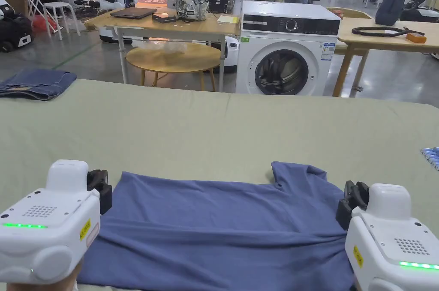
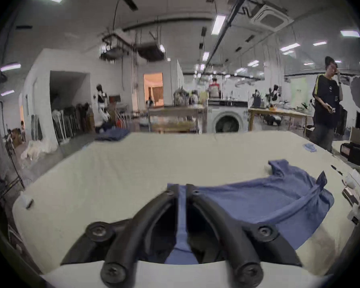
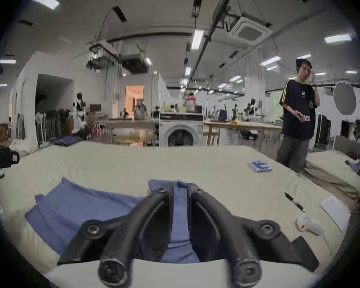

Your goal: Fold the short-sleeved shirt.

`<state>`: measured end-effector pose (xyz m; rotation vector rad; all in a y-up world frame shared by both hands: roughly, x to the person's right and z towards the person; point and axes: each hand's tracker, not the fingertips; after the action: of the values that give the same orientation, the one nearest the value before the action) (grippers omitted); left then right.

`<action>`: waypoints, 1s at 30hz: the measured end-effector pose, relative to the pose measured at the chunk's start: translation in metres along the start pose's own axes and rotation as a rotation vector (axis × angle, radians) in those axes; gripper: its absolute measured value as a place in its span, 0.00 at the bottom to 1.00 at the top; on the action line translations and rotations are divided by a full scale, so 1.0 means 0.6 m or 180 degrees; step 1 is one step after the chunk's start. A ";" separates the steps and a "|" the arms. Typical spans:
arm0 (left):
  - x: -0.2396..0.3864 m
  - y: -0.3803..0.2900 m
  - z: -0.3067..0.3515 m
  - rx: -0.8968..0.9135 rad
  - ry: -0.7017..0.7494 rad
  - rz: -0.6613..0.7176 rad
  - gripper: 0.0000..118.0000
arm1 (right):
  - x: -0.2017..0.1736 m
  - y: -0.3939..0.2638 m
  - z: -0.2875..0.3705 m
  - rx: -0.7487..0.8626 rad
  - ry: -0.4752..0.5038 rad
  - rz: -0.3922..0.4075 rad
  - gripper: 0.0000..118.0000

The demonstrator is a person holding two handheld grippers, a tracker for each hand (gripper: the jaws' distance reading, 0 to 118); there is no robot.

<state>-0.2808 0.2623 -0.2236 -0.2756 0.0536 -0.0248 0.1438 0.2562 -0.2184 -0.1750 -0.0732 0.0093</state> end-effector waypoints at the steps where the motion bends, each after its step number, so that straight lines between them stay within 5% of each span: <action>1: 0.008 0.000 0.011 0.0080 0.0060 -0.0016 0.00 | -0.007 0.001 0.006 0.0031 0.0025 -0.0053 0.00; 9: 0.029 -0.004 0.047 0.0181 0.0008 -0.0085 0.00 | -0.026 -0.008 0.030 0.0167 0.0111 -0.0090 0.00; 14: -0.015 -0.036 -0.007 -0.0716 -0.0034 -0.0110 0.00 | -0.021 -0.026 0.033 0.0059 0.0127 -0.0041 0.00; 21: -0.114 -0.091 -0.086 -0.1959 -0.0225 0.0418 0.00 | -0.011 -0.047 0.023 -0.0184 0.0156 0.0030 0.00; 23: -0.133 -0.101 -0.105 -0.2223 -0.0157 0.0492 0.13 | -0.008 -0.052 0.020 -0.0246 0.0147 0.0051 0.00; 24: -0.141 -0.106 -0.112 -0.2266 -0.0126 0.0517 0.29 | -0.006 -0.055 0.019 -0.0271 0.0143 0.0055 0.00; 27: -0.147 -0.121 -0.130 -0.2548 -0.0228 0.0620 0.40 | -0.002 -0.060 0.018 -0.0349 0.0120 0.0069 0.00; 30: -0.138 -0.153 -0.157 -0.2976 -0.0205 0.0573 0.40 | 0.002 -0.065 0.017 -0.0419 0.0113 0.0053 0.00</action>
<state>-0.3704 0.1508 -0.2848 -1.2044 0.0224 0.1938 0.1446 0.2195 -0.2017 -0.3074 -0.0369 0.0180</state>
